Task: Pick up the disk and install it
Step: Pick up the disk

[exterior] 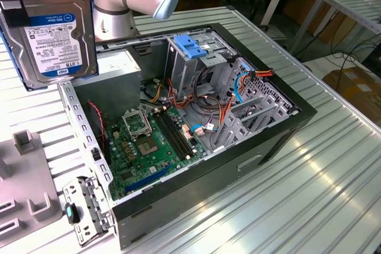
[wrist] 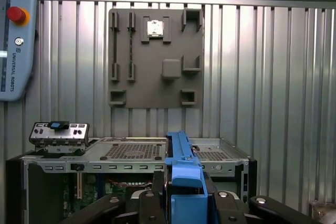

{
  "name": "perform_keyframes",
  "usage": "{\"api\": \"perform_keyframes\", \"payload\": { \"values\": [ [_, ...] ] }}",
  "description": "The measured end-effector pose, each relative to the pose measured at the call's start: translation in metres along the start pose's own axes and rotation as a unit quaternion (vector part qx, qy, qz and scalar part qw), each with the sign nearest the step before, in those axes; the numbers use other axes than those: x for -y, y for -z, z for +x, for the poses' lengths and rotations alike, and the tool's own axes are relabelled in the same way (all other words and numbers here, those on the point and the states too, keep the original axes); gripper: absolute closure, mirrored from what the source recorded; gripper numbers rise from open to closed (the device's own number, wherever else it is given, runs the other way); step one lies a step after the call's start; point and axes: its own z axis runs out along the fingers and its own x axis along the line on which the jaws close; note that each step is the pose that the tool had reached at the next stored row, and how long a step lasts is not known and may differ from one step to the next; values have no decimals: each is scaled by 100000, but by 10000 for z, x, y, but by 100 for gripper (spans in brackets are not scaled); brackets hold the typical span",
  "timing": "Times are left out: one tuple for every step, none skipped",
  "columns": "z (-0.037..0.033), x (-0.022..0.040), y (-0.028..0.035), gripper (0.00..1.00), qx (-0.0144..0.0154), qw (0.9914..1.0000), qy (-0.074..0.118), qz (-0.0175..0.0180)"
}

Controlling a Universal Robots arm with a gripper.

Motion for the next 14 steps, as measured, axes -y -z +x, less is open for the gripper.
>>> {"api": "perform_keyframes", "payload": {
  "values": [
    [1, 5, 0, 63, 1, 100000, 3, 2],
    [1, 12, 0, 63, 1, 100000, 1, -1],
    [1, 17, 0, 63, -3, 100000, 1, -4],
    [1, 24, 0, 63, 0, 100000, 1, 1],
    [2, 33, 0, 63, 0, 100000, 2, -3],
    [3, 39, 0, 63, 2, 100000, 2, -1],
    [5, 44, -1, 63, 3, 100000, 2, 3],
    [7, 50, -1, 63, 0, 100000, 0, 1],
    [9, 55, 0, 63, -2, 100000, -2, 2],
    [14, 59, 0, 63, -3, 100000, 3, -1],
    [22, 62, 0, 63, -1, 100000, 2, 0],
    [27, 65, 0, 63, -2, 100000, 3, -2],
    [38, 67, -1, 63, 2, 100000, 1, 6],
    [45, 69, 0, 63, 0, 100000, 0, 0]
  ]
}}
